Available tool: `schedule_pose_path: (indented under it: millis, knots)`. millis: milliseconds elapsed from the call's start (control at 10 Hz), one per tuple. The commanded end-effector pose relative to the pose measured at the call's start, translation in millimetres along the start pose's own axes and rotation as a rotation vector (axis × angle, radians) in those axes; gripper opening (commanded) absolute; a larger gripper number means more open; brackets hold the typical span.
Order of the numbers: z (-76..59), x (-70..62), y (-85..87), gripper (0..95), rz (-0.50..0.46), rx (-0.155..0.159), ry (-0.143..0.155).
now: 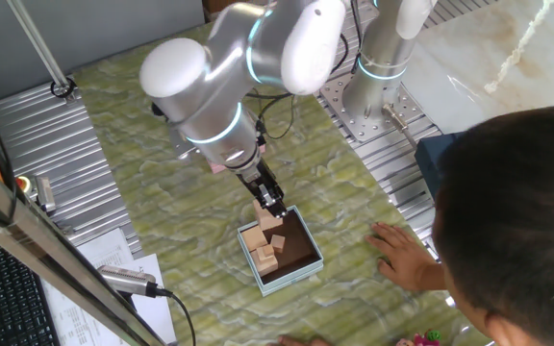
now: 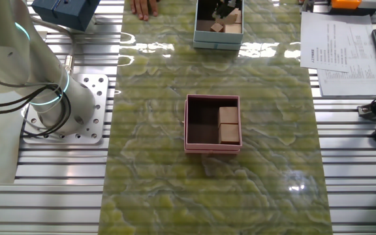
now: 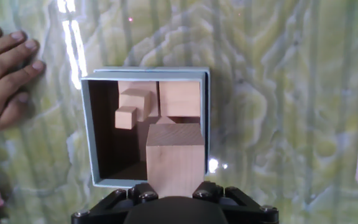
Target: Move an object from one box to another
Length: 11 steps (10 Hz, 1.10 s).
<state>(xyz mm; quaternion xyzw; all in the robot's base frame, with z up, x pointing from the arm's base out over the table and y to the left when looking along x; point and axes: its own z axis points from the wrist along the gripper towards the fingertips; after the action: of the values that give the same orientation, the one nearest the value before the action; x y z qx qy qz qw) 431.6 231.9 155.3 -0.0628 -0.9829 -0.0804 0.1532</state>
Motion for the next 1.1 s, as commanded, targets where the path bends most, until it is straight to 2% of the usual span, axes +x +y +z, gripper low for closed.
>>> schedule_pose_path:
  millis: [100,800,1100]
  knots:
    - [6.6,6.5,0.5,0.0,0.023,0.001,-0.005]
    - [25.7,7.2,7.8,0.0,0.05,-0.015,-0.053]
    - [31.6,10.8,16.9,0.0,0.061,-0.002,-0.065]
